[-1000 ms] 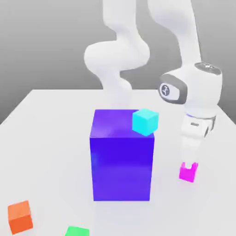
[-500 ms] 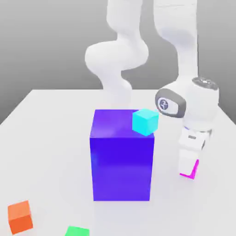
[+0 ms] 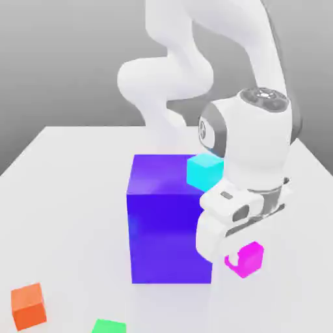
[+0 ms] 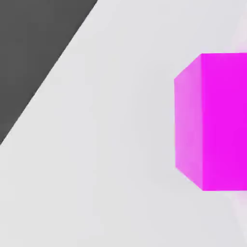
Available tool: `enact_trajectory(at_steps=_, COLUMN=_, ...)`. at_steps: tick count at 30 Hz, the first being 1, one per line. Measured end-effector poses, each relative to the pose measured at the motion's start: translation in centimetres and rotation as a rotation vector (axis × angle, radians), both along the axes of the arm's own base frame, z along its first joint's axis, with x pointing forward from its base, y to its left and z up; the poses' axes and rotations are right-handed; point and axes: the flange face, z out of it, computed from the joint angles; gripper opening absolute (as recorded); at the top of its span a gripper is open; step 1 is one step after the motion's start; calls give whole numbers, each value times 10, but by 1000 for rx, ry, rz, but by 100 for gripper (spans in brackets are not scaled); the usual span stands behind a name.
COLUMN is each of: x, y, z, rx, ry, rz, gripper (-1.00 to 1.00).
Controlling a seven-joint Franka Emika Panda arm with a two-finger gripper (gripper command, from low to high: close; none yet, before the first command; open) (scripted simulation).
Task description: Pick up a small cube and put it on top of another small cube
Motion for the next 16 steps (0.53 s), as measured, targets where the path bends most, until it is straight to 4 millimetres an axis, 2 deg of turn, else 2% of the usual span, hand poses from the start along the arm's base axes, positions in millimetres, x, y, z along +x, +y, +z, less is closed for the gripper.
enact_trajectory(at_steps=5, x=52, y=-105, z=15, rx=2, ry=0, rz=-285, gripper=-100)
enact_trajectory(at_steps=7, x=66, y=-152, z=22, rx=2, ry=-1, rz=-398, gripper=-100)
enact_trajectory(at_steps=8, x=67, y=-170, z=19, rx=1, ry=6, rz=-451, gripper=-100)
enact_trajectory(at_steps=10, x=68, y=-183, z=-3, rx=0, ry=12, rz=-492, gripper=-100)
enact_trajectory(at_steps=12, x=68, y=-187, z=-33, rx=0, ry=13, rz=-502, gripper=-100)
enact_trajectory(at_steps=13, x=67, y=-187, z=-44, rx=-1, ry=14, rz=-504, gripper=100)
enact_trajectory(at_steps=16, x=67, y=-187, z=-44, rx=-1, ry=14, rz=-504, gripper=100)
